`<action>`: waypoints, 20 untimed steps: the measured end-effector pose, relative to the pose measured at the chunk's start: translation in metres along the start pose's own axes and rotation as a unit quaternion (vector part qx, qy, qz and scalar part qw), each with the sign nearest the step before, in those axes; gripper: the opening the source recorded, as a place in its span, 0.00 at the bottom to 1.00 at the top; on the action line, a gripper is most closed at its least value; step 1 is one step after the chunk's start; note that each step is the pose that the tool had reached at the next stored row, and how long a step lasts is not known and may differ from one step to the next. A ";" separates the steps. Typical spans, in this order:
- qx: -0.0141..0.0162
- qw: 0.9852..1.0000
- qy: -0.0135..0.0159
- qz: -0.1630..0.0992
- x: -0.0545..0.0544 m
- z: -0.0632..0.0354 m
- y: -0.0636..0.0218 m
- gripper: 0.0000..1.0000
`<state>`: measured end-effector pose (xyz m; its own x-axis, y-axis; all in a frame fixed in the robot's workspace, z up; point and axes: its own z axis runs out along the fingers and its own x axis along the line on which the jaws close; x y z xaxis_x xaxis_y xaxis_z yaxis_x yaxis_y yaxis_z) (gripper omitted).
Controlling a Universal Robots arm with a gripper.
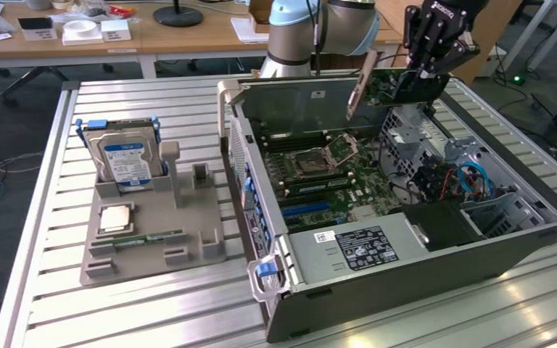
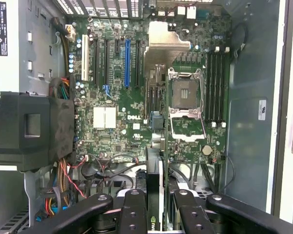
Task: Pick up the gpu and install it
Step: 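Insert the gpu into the slot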
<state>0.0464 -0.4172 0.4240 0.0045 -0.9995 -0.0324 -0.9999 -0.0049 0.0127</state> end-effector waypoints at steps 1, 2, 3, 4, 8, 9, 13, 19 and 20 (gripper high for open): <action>0.000 1.000 0.000 0.000 0.000 0.0000 0.0013 0.26; 0.000 1.000 0.000 0.000 0.000 0.0001 0.0028 0.26; 0.000 1.000 0.000 0.000 0.000 0.0001 0.0044 0.26; 0.000 1.000 0.000 0.000 0.000 0.0001 0.0059 0.26; 0.001 1.000 0.000 0.000 0.000 0.0002 0.0117 0.26; 0.001 1.000 0.000 0.000 0.000 0.0002 0.0130 0.26; 0.001 1.000 0.000 0.000 0.000 0.0002 0.0163 0.26; 0.001 1.000 0.000 0.000 0.000 0.0002 0.0184 0.26; 0.001 1.000 0.000 0.000 0.000 0.0002 0.0199 0.26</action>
<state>0.0266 -0.4171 0.4241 0.0046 -0.9995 -0.0324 -0.9999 -0.0050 0.0100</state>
